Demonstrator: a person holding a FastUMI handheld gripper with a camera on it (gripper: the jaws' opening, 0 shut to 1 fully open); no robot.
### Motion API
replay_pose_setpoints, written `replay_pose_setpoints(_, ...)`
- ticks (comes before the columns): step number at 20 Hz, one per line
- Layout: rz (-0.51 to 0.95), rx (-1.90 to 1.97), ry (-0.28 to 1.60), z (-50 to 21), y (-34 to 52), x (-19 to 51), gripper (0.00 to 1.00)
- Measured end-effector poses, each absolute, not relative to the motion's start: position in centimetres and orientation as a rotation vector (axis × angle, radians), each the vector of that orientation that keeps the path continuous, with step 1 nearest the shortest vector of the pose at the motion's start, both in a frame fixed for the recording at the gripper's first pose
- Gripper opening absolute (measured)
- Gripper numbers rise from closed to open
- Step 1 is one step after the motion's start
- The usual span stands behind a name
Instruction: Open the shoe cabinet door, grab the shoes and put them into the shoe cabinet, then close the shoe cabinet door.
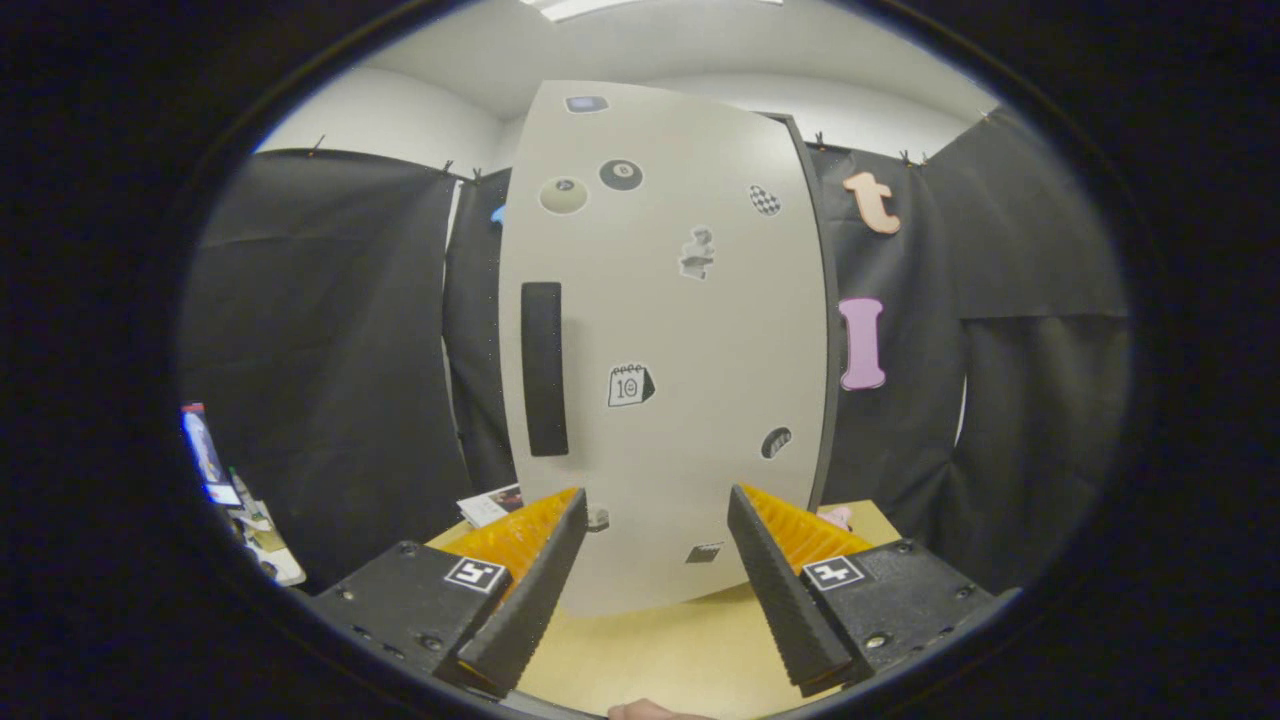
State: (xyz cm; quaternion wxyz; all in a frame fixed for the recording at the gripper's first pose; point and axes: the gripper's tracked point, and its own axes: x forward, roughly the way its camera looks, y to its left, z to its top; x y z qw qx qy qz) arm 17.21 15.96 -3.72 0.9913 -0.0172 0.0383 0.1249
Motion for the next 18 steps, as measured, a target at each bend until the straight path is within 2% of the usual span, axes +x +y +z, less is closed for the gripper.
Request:
replay_pose_setpoints(3, 0.243, 0.003, 0.069, -4.6, 16.9, 15.8, 0.95)
replay_pose_setpoints(9, 0.078, 0.017, 0.031, -6.6, 15.5, 13.0, 0.96)
replay_pose_setpoints(13, 0.110, 0.122, 0.068, -8.3, 16.5, 11.1, 0.96)
replay_pose_setpoints(18, 0.026, 0.046, -0.008, -7.0, 14.2, 9.6, 0.96)
